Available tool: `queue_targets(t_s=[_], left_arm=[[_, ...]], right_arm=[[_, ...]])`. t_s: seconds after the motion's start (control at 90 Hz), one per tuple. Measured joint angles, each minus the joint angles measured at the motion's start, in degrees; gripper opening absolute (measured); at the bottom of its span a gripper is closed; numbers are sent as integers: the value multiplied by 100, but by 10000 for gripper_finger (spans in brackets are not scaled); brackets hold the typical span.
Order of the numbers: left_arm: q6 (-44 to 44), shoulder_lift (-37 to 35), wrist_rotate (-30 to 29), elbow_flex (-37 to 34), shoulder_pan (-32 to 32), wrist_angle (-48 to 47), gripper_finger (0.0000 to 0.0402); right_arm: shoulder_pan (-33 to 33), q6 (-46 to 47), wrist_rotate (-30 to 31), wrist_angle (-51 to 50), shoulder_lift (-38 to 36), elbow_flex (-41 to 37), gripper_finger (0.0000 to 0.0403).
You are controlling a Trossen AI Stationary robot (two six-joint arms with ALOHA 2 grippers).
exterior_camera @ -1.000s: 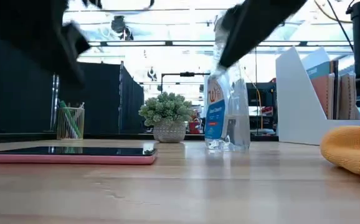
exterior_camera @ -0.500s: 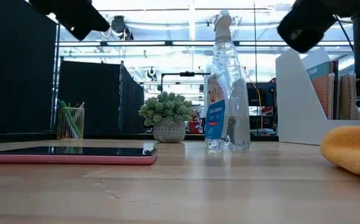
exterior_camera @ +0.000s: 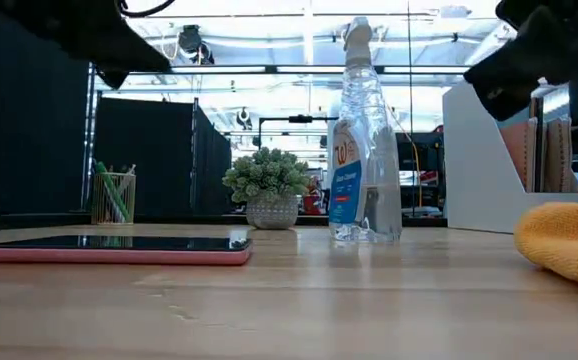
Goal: Apply microfiber cloth
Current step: Spray cleaner from the bottle onto the cellphone
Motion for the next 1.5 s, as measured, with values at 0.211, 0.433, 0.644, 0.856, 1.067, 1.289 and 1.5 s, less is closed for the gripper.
queue_targets(t_s=[0.211, 0.433, 0.644, 0.856, 1.067, 1.289, 1.5], left_arm=[[502, -4, 10, -28, 85, -157, 0], [697, -495, -69, -31, 421, -171, 0], [510, -574, 308, -31, 445, -284, 0], [-134, -306, 497, -31, 447, 233, 0], [-1147, -155, 181, 48, 508, 488, 0], [-987, 12, 1162, 50, 326, 602, 0], [-1677, 508, 1155, 52, -300, 79, 0]], right_arm=[[-479, -491, 226, 815, -184, -548, 4], [-1006, -575, -623, 2313, -575, -1411, 4], [-1043, -429, -633, 2359, -661, -1464, 4], [-999, 1107, -628, 3575, -663, -1461, 4], [-992, 1941, -643, 4416, -588, -1210, 4], [-361, 268, -1229, 3667, 286, 131, 3], [338, 264, 187, -413, 2335, 1988, 1]])
